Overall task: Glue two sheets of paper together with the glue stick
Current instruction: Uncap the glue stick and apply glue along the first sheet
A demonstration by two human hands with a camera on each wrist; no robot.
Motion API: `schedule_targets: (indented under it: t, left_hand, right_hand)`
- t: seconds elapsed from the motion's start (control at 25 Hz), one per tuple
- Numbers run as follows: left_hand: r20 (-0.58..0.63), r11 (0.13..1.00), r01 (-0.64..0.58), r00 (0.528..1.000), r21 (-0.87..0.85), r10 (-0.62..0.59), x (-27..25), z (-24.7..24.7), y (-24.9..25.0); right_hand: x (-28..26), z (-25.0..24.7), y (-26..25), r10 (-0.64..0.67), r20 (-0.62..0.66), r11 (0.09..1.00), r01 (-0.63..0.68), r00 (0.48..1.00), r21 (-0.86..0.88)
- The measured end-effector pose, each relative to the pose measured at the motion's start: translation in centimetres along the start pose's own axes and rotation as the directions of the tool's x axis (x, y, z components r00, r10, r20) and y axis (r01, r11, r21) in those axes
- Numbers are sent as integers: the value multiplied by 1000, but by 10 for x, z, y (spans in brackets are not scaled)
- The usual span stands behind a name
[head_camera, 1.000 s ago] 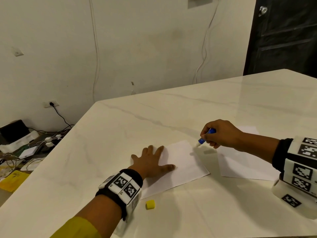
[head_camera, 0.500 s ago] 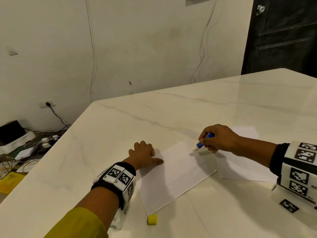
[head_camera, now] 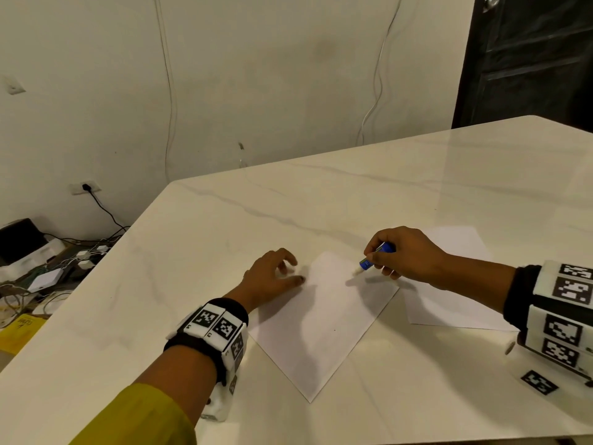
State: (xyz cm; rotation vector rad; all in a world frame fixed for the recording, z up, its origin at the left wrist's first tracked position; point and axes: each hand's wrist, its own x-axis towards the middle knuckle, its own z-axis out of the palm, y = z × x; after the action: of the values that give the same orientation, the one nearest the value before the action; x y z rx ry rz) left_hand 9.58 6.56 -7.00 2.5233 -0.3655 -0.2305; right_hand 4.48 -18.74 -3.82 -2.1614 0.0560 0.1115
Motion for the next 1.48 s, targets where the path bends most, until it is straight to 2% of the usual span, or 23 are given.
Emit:
schedule_targets:
  t: [0.08, 0.16, 0.24, 0.52, 0.68, 0.76, 0.92, 0.96, 1.04, 1.16, 1.32, 1.48]
  left_hand:
    - [206, 987, -118, 974, 108, 93, -5, -1, 6]
    - [378, 958, -195, 920, 209, 105, -9, 3, 10]
    - [429, 931, -243, 896, 271, 109, -11, 7, 11]
    - [424, 923, -239, 901, 300, 96, -15, 9, 14]
    - [348, 900, -224, 933, 373, 88, -15, 13, 20]
    - [282, 864, -204, 956, 461, 75, -17, 15, 26]
    - [203, 691, -166, 979, 704, 29, -23, 18, 38]
    - [182, 680, -157, 983, 716, 35, -24, 19, 39]
    - [168, 743, -175, 982, 646, 86, -22, 19, 43]
    - [279, 834, -245, 953, 495, 114, -16, 22, 53]
    - [443, 841, -243, 897, 483, 5, -10, 27, 61]
    - [447, 846, -242, 894, 476, 4, -10, 28, 58]
  right_hand:
    - [3, -1, -3, -1, -22, 1000, 1, 1000, 17]
    - [5, -3, -5, 16, -31, 999, -15, 999, 41]
    - [6, -4, -5, 33, -24, 998, -32, 999, 45]
    - [5, -5, 2, 73, -18, 997, -72, 997, 27]
    - [6, -10, 10, 81, -62, 997, -80, 995, 21]
    - [7, -12, 12, 90, -78, 996, -87, 993, 34]
    - [13, -17, 13, 82, -114, 996, -79, 990, 29]
    - [15, -17, 13, 75, -119, 997, -74, 990, 14]
    - [22, -15, 12, 49, -122, 998, -54, 991, -35]
    - [32, -10, 8, -10, -118, 992, -5, 993, -128]
    - [48, -1, 0, -140, -58, 931, 111, 989, -346]
    - [62, 10, -4, -145, -37, 899, 116, 989, -422]
